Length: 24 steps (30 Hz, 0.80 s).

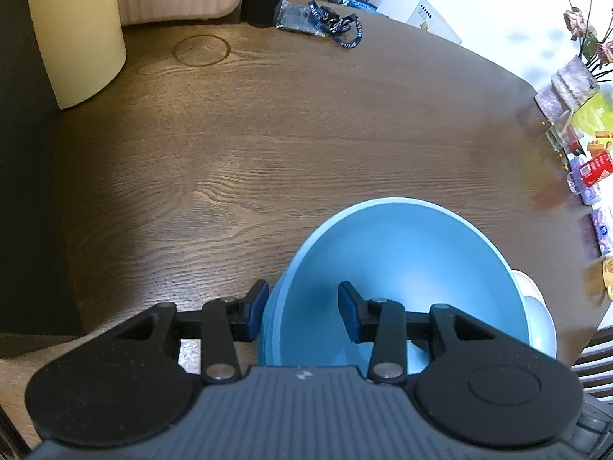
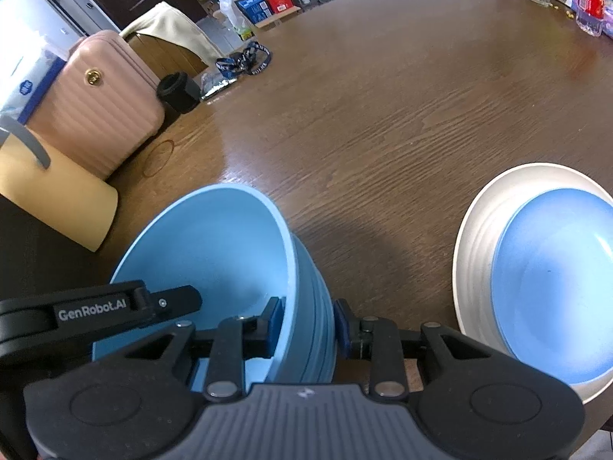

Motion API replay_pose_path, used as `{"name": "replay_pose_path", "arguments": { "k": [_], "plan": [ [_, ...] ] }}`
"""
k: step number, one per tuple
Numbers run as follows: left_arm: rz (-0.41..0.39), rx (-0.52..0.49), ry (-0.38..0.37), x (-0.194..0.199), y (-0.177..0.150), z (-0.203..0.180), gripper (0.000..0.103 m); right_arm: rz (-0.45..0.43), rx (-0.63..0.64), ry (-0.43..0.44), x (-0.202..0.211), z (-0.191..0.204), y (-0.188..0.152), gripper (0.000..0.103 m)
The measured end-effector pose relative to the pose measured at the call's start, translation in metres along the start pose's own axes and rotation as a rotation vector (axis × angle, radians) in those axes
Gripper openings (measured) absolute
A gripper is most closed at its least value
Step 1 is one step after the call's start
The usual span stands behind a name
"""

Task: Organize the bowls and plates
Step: 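Lift the bowl stack with both grippers and carry it over the plates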

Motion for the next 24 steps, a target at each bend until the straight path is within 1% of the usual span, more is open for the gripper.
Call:
{"name": "replay_pose_path", "arguments": {
  "k": [8,24],
  "plan": [
    [-0.035,-0.021,-0.004,0.017,-0.014,-0.013,0.04,-0.041,0.005,0.015,0.021,-0.005,-0.011,0.028],
    [-0.071,-0.073,-0.026,0.03,-0.031,-0.057,0.04,-0.105,-0.018,0.022,0.061,-0.041,-0.022,0.028]
  ]
}}
Point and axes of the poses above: each gripper's, at about its wrist camera, not at the fingertips, and x roughly against the way its jaws point, z to its left, y to its top, the point moved 5 cm from there along -x, roughly the way its jaws point, and after that the axes turned 15 degrees about z, right-handed, at the moved point
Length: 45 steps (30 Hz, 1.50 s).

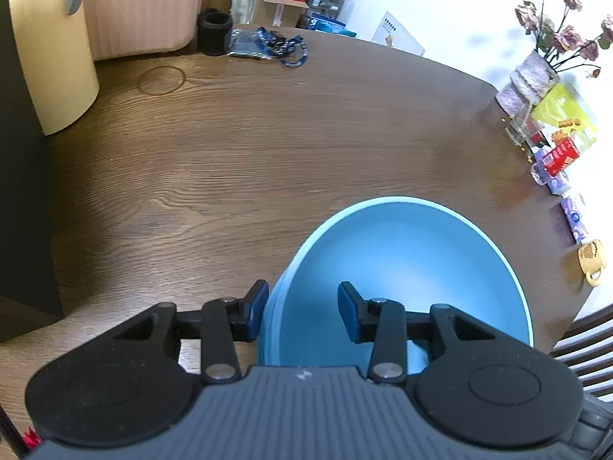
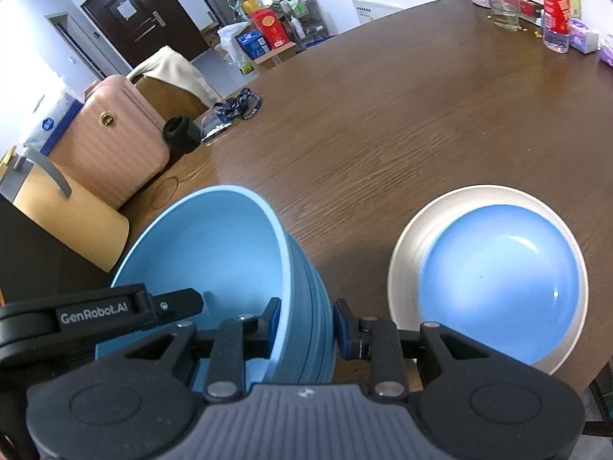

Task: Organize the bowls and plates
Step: 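Lift the bowl stack with both grippers and carry it over the plates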

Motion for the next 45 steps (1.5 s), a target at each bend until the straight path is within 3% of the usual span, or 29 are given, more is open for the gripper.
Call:
{"name": "replay_pose_path", "arguments": {
  "k": [28,39,45],
  "plan": [
    [0.01,-0.101,-0.06,-0.028,-0.019,-0.136,0.04,-0.077,-0.096,-0.045,0.061,-0.122,0.014,0.028],
    [0.025,-0.114,-0.087,-0.063,-0.018,-0.169,0.04,-0.069,-0.101,-0.078,0.052,-0.169,0.023,0.028],
    [0.02,-0.094,-0.076,-0.077,-0.015,-0.171,0.04,-0.065,-0.047,-0.096,0.038,-0.176,0.028,0.028]
  ]
}}
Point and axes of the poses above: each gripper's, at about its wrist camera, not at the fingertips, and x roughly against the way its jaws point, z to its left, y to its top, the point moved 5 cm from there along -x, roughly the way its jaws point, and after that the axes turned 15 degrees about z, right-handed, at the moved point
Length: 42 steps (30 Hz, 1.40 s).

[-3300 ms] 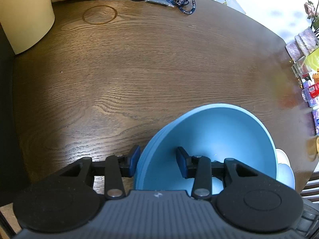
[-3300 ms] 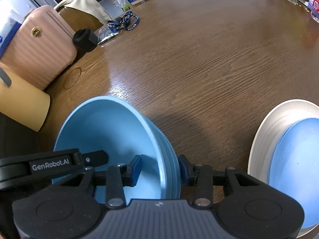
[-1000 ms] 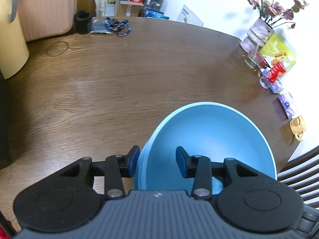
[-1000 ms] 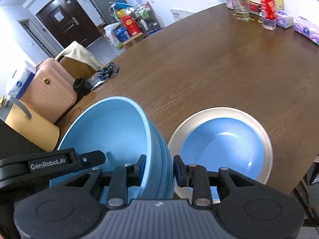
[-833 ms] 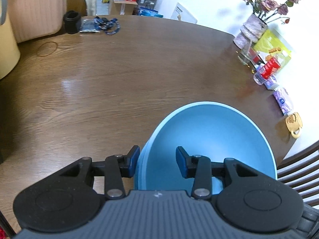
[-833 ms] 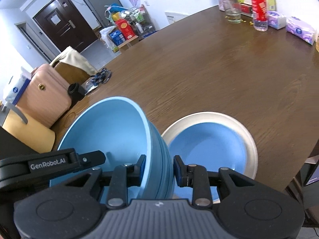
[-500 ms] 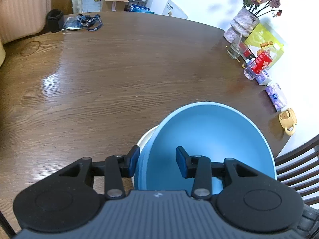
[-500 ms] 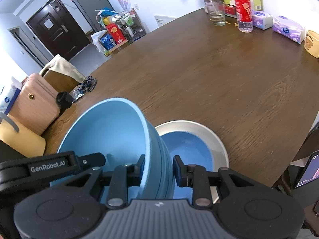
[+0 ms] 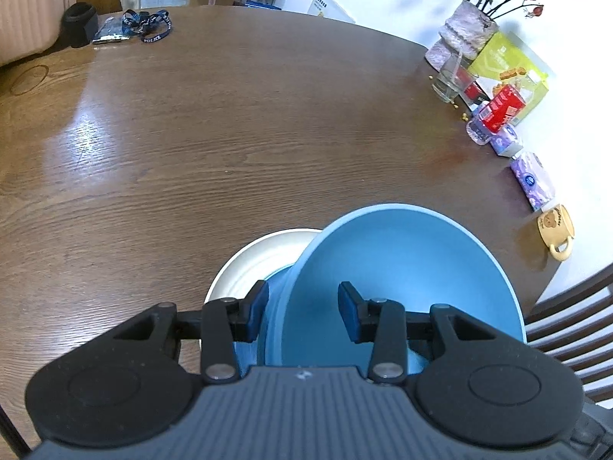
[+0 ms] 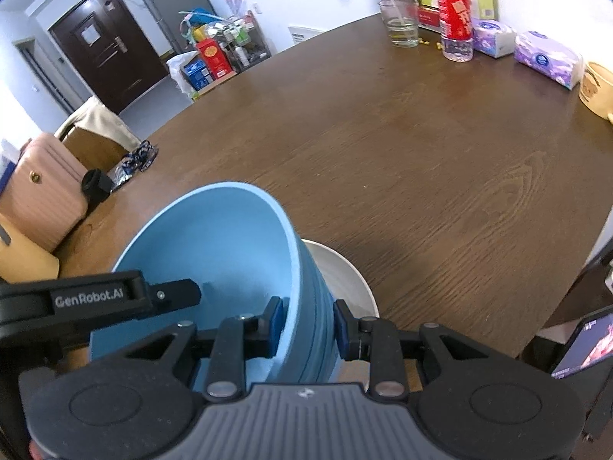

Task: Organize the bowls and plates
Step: 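Lift the bowl stack with both grippers and carry it over the plates, then lower the bowl stack onto the light-blue plate and open both grippers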

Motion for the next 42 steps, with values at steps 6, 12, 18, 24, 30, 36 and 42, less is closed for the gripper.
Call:
{"name": "replay_pose_path", "arguments": {
  "k": [6,12,18,24,30,36,42],
  "plan": [
    [-0.015,0.026,0.012,-0.009,-0.001,0.006,0.04,0.004,0.071,-0.012,-0.013,0.002,-0.003,0.027],
    [-0.001,0.046,0.021,-0.023,-0.002,0.013,0.04,-0.006,0.141,-0.047,-0.023,0.008,-0.006,0.027],
    [0.006,0.054,0.046,-0.028,-0.003,0.016,0.04,-0.031,0.205,-0.077,-0.025,0.016,-0.005,0.027],
    [0.019,0.077,0.038,-0.029,-0.005,0.02,0.042,-0.034,0.208,-0.073,-0.024,0.016,-0.005,0.026],
    [-0.007,0.064,0.019,-0.02,-0.005,0.021,0.051,-0.058,0.198,-0.08,-0.018,0.017,-0.003,0.028],
    [-0.041,0.056,0.024,-0.005,-0.005,0.022,0.064,-0.073,0.172,-0.076,-0.009,0.015,-0.003,0.043],
    [-0.106,0.031,0.033,0.025,-0.009,0.025,0.085,-0.115,0.162,-0.068,0.012,0.016,-0.012,0.067]
  ]
}}
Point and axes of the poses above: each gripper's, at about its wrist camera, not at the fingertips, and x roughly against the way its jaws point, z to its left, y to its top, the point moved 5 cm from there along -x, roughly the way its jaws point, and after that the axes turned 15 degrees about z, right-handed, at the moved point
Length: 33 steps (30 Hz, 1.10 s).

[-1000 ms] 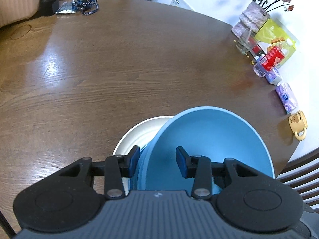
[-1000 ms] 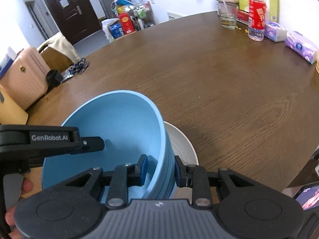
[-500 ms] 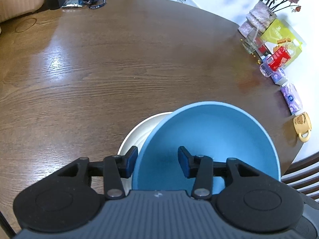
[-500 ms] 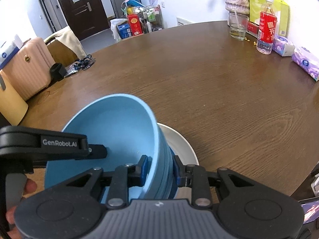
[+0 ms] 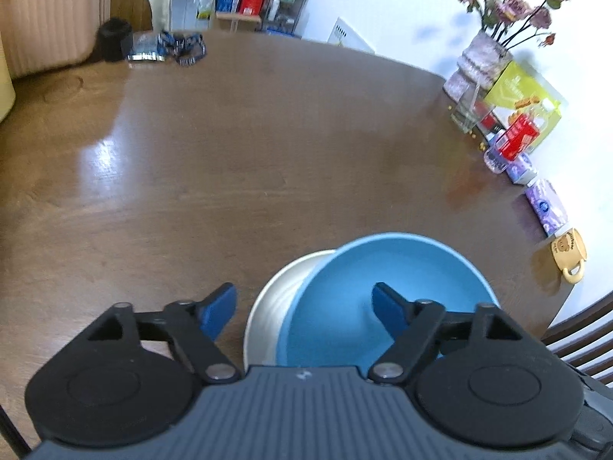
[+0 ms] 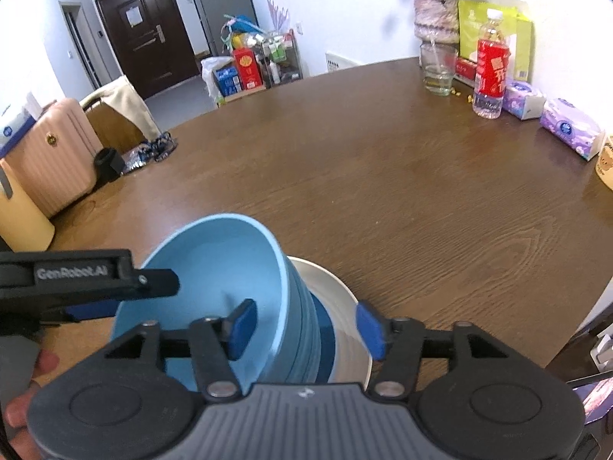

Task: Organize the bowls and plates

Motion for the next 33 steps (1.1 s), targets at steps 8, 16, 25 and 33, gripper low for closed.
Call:
{"name": "replay_pose_path", "arguments": {
  "k": [8,16,25,33],
  "plan": [
    [-0.091,-0.112,0.012,0.041,-0.012,-0.001,0.103,-0.109,-0.026,-0.035,0.04,0.004,-0.026,0.103],
    [-0.258,-0.182,0.071,0.085,-0.062,-0.009,0.103,-0.202,0.06,-0.04,0.072,0.011,-0.071,0.103],
    [-0.417,-0.076,0.169,0.113,-0.152,-0.033,0.103,-0.231,0.232,0.031,0.108,-0.026,-0.122,0.103],
    [-0.425,0.033,0.206,0.109,-0.23,-0.054,0.103,-0.243,0.337,0.108,0.134,-0.066,-0.151,0.103]
  ]
}}
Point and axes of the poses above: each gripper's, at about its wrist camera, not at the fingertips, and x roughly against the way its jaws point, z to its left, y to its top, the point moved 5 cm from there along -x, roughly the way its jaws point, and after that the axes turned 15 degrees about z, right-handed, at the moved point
